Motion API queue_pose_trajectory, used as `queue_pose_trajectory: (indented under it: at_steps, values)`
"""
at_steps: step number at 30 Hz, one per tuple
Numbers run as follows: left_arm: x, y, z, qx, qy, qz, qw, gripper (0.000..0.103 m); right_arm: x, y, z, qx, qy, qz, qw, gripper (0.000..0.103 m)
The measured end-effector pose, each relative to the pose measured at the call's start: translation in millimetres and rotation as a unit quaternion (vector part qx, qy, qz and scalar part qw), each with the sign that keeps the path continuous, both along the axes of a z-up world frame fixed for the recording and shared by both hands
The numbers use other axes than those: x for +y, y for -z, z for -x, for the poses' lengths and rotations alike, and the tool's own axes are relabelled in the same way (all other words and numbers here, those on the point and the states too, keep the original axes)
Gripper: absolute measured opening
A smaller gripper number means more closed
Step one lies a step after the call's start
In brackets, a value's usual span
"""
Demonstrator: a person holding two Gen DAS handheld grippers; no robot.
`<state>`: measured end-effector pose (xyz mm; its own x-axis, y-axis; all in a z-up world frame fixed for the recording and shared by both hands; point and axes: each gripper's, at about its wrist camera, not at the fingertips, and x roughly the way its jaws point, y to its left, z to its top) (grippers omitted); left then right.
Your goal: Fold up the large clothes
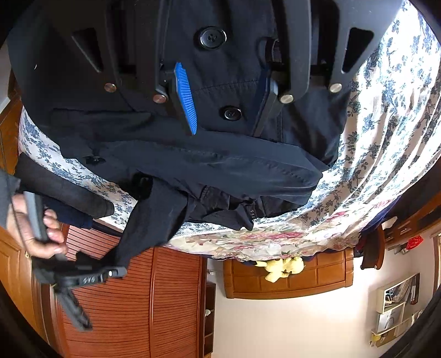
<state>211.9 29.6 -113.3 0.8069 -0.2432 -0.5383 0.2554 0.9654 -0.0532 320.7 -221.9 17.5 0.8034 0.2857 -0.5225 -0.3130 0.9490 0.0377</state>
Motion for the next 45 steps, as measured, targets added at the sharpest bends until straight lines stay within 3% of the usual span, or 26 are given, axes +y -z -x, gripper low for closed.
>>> queue_pose_trajectory:
  at_steps: [6, 10, 17, 20, 24, 27, 33, 45]
  values:
    - [3, -4, 5, -0.007, -0.005, 0.0, 1.0, 0.038, 60, 0, 38, -0.005, -0.093, 0.027, 0.995, 0.001]
    - [5, -5, 9, -0.011, -0.007, -0.005, 0.9999, 0.038, 85, 17, 57, 0.028, -0.133, 0.047, 0.99, 0.001]
    - [8, -8, 16, -0.015, -0.011, -0.004, 0.9998, 0.038, 84, 55, 81, 0.104, -0.123, 0.075, 0.984, 0.004]
    - [8, -9, 20, -0.018, -0.01, -0.005, 0.9998, 0.038, 75, 58, 94, 0.107, -0.124, 0.085, 0.983, 0.007]
    - [6, -9, 25, -0.019, -0.008, -0.004, 0.9998, 0.038, 58, 54, 113, 0.098, -0.107, 0.083, 0.986, 0.04]
    - [4, -8, 28, -0.02, -0.006, -0.004, 0.9998, 0.038, 46, 50, 118, 0.089, -0.09, 0.09, 0.988, 0.049]
    - [-2, -5, 38, -0.018, -0.001, -0.01, 0.9998, 0.038, 19, 63, 111, 0.105, -0.059, 0.086, 0.989, 0.05]
    - [1, 2, 54, -0.012, 0.001, -0.009, 0.9999, 0.038, 7, 131, 87, 0.177, -0.019, 0.076, 0.981, 0.053]
